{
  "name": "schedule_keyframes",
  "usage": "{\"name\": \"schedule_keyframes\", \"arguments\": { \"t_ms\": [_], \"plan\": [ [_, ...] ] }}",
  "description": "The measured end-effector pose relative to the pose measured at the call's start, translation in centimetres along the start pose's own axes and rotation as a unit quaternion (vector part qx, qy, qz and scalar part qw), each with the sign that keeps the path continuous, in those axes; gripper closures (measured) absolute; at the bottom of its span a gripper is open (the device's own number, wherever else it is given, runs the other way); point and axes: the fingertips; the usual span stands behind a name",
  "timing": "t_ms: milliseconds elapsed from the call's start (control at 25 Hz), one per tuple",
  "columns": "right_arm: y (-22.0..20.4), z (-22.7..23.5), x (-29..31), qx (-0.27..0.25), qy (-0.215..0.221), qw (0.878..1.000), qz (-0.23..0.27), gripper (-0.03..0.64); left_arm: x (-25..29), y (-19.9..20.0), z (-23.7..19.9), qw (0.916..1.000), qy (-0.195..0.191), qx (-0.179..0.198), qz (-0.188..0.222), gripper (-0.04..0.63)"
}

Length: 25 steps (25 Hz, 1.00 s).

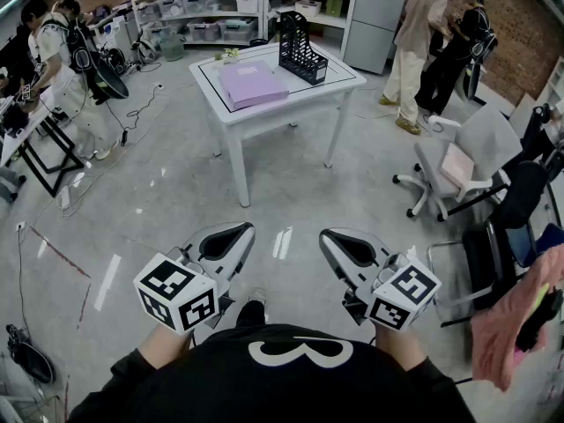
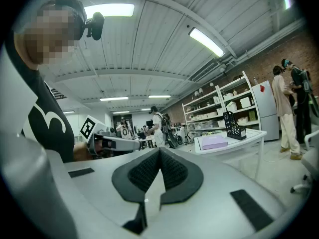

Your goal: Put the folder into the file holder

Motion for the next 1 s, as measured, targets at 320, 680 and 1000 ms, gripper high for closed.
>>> {"name": "schedule_keyframes", "arguments": {
  "t_ms": [320,680,1000],
  "plan": [
    [0.5,0.2,-1.7,-0.001,-0.008,1.000,0.014,0.612,0.6,0.3,1.7,0.9999,-0.009,0.011,0.000,0.589],
    [0.9,2.4,-1.5,0.004,-0.017,1.000,0.021,0.611,2.9,0.1,0.8,0.9997,-0.019,0.015,-0.006,0.589],
    [1.0,8.2,1.5,0.006,-0.039,0.999,0.018,0.609,7.6,-0.9,-3.7,0.9998,-0.019,0.002,-0.010,0.589]
  ]
}}
Point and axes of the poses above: the fingertips, and each gripper's own axes: x forward along the fingers, z to its right, y out of its top, and after that the axes turned 9 degrees about x, right-handed
